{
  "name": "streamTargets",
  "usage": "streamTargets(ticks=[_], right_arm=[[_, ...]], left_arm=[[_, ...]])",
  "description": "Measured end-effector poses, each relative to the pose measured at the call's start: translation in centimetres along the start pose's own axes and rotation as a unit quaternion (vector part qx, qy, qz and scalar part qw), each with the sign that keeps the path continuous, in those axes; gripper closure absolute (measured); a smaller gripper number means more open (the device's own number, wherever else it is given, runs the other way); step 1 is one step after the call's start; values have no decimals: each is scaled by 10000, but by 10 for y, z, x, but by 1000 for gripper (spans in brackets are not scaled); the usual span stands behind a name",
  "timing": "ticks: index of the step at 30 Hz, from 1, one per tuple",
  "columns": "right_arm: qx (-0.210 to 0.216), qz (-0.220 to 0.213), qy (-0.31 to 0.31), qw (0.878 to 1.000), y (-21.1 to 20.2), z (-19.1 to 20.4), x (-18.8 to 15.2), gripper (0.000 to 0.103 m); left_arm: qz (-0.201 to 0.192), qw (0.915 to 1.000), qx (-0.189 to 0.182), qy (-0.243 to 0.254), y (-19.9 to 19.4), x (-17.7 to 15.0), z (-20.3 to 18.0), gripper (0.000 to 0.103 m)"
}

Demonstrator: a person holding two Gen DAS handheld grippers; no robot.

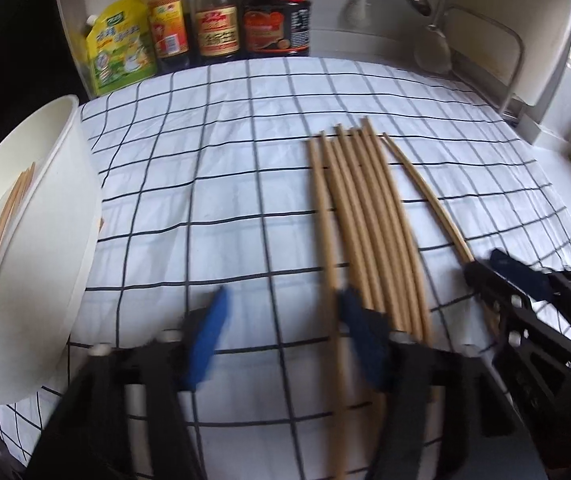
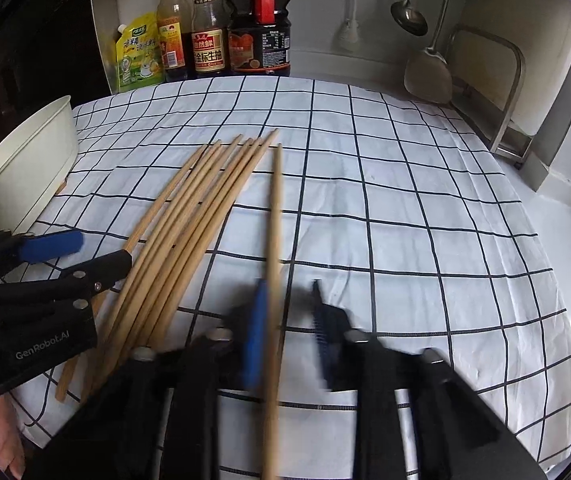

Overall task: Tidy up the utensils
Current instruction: 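Close the left tool on one chopstick while the right tool grasps another, then carry the left tool's chopstick over the basin while the right tool carries its own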

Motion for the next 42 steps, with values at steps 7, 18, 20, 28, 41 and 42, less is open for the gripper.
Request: streamTargets(ticks=[7, 18, 20, 28, 41, 42], right_arm=[[231, -57, 251, 9994, -1, -7, -1, 97], [526, -571, 567, 9954, -38, -9, 11, 97], [610, -761, 667, 9930, -53, -5, 19, 97], [984, -1365, 626, 9838, -89, 55, 71, 97], [1678, -1158, -371, 9783, -63, 203, 155, 97], [1714, -1112, -450, 9779, -59, 214, 159, 97]], left_arm=[[136, 9993, -335, -39, -4, -2, 0, 96], [-84, 9950, -965, -252, -54, 5, 26, 96], [-239, 9937, -1063, -272, -71, 11, 37, 96], [-790, 9909, -985, -461, -119, 30, 108, 96], [-1004, 9852, -410, -1330, -119, 41, 259, 96], [-984, 9848, -408, -1369, -117, 41, 264, 96]])
Point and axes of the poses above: each gripper's, at about its wrist camera, not at the fingertips, and y roughly the way its jaws point, z to its left, x to its top, the point moved 1 cm from there along y, roughly the way its jaws point, and after that the axes turned 12 degrees about -y, right-handed, at the moved point
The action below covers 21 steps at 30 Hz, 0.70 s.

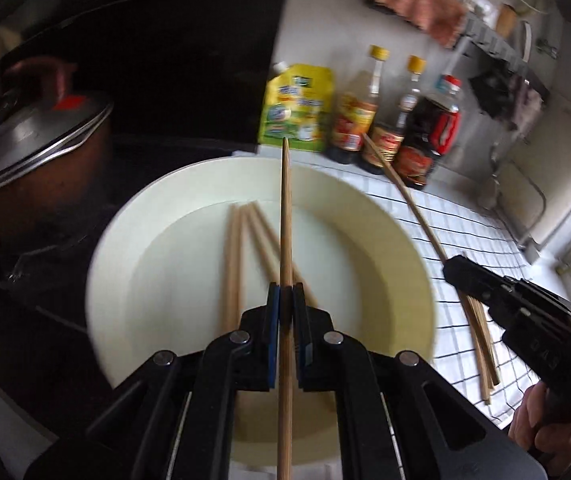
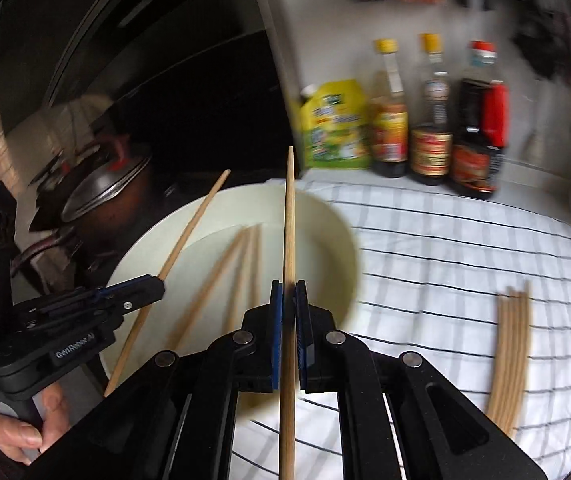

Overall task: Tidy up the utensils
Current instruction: 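Carry the left tool's chopstick over the basin while the right tool carries its own, then lower the left tool's chopstick into the water while the right tool lowers its own, then open the left tool in the basin while the right tool releases its chopstick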

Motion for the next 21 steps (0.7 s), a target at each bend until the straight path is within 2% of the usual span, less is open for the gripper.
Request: streamTargets(ticks=[9, 19, 20, 21], right_arm=[[172, 701, -177, 9972, 68, 35, 8, 97], [100, 954, -160, 9953, 87, 30, 3, 97], [89, 958, -158, 9952, 88, 29, 3, 97], [72, 952, -156, 9953, 88, 28, 4, 95]], left_arm=[[260, 9994, 69, -195, 29, 2, 31, 96], [388, 9989, 136, -220, 46, 3, 34, 95], [377, 9989, 153, -231, 46, 3, 34, 92], [364, 9989, 177, -240, 45, 3, 34, 83]])
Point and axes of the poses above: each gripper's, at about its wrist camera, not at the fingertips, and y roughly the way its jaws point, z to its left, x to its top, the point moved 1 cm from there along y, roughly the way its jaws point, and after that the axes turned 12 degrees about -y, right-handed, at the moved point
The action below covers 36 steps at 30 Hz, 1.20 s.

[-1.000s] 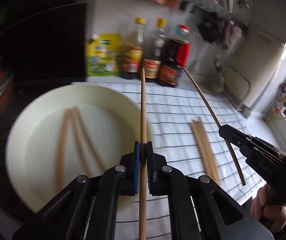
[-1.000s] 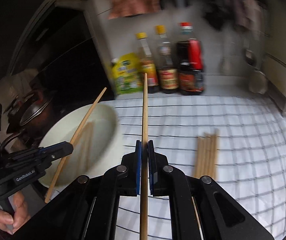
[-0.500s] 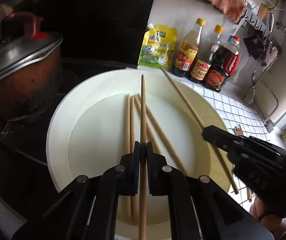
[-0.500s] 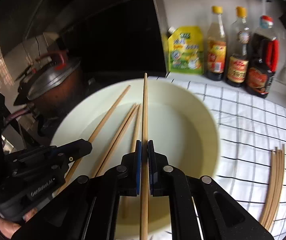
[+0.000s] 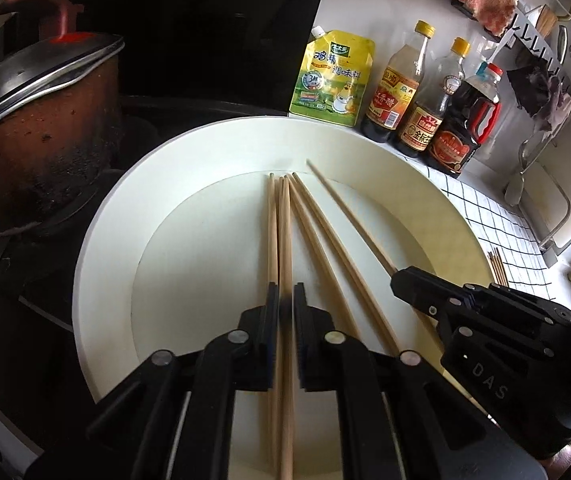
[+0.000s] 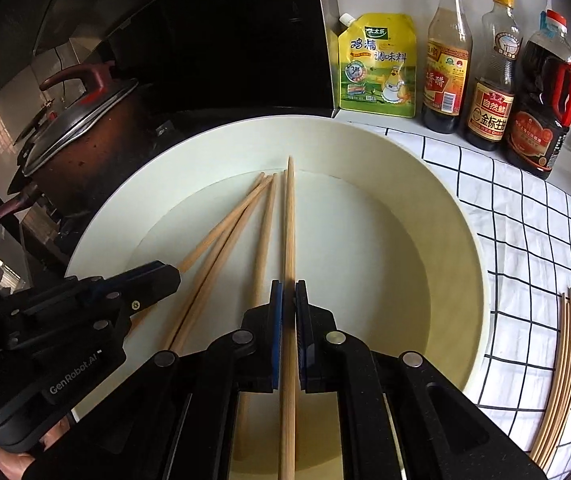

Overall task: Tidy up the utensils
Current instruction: 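Open the left tool in the basin while the right tool releases its chopstick, then withdraw the left tool from the basin while the right tool returns to the chopsticks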

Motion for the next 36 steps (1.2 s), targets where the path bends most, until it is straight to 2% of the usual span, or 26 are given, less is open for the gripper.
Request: streamTargets(ticks=[1, 2, 3, 6, 14, 26, 36], right_arm=[[-15, -26, 11, 10000, -2, -1, 0, 92], [-15, -61, 30, 10000, -4, -2, -1, 79], [-17, -123, 36, 9999, -7, -3, -1, 75], [-97, -215, 0, 9997, -15, -4, -3, 75], [-122, -375, 12, 9992, -37, -5, -19, 75], [-234, -693, 384, 9966, -92, -28, -66, 74], [-714, -754, 774, 9916, -140, -68, -120, 72]], left_arm=[[-21, 10000, 12, -17, -1, 0, 0, 75], [-65, 10000, 24, -42, -3, 0, 1, 55], [-121, 9999, 27, -59, -5, 0, 2, 45], [-305, 9994, 131, -40, -15, -1, 2, 45], [-400, 9991, 157, -54, -30, -11, -2, 41], [-366, 9991, -175, 76, -48, -41, -32, 40], [-182, 9977, -517, 391, -50, -70, -79, 38]])
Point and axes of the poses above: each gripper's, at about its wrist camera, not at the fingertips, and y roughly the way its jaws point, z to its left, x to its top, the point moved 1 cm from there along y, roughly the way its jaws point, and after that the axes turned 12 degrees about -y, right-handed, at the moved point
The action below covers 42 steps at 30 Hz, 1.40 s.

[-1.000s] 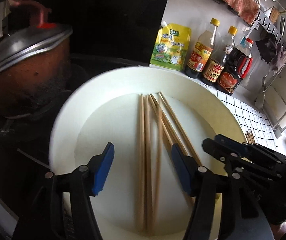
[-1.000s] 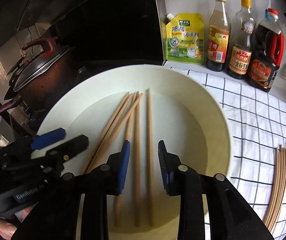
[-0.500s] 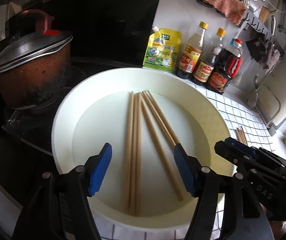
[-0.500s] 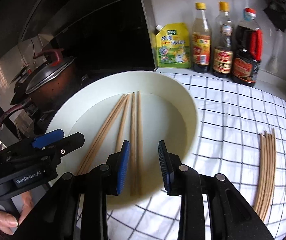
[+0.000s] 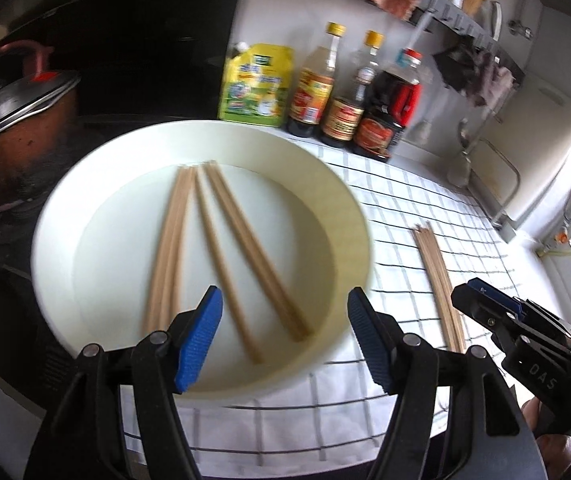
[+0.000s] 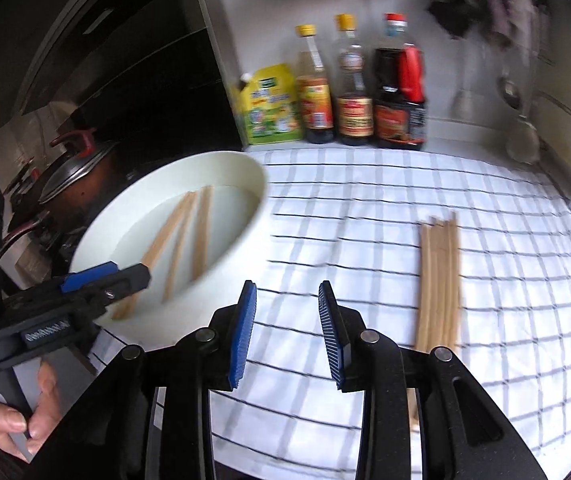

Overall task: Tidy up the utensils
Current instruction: 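Withdraw the left tool from the basin while the right tool returns to the chopsticks, then position the left tool over the chopstick row while the right tool aligns beside it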

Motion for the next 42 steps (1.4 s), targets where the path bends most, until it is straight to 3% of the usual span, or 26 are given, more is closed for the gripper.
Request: streamTargets(ticks=[10, 16, 26, 42], right_arm=[[-628, 165, 407, 9971, -30, -68, -44, 71], [-795, 226, 528, 9952, -33, -99, -55, 67], [-755, 359, 651, 9944, -15, -135, -61, 67], [-486, 346, 398, 9974, 29, -147, -34, 67]], left_arm=[[194, 9984, -316, 418, 10, -24, -58, 35], [369, 9971, -370, 555, 24, -37, -84, 33], [645, 9952, -292, 681, 56, -55, -115, 32], [808, 9931, -81, 847, 88, -64, -144, 32]])
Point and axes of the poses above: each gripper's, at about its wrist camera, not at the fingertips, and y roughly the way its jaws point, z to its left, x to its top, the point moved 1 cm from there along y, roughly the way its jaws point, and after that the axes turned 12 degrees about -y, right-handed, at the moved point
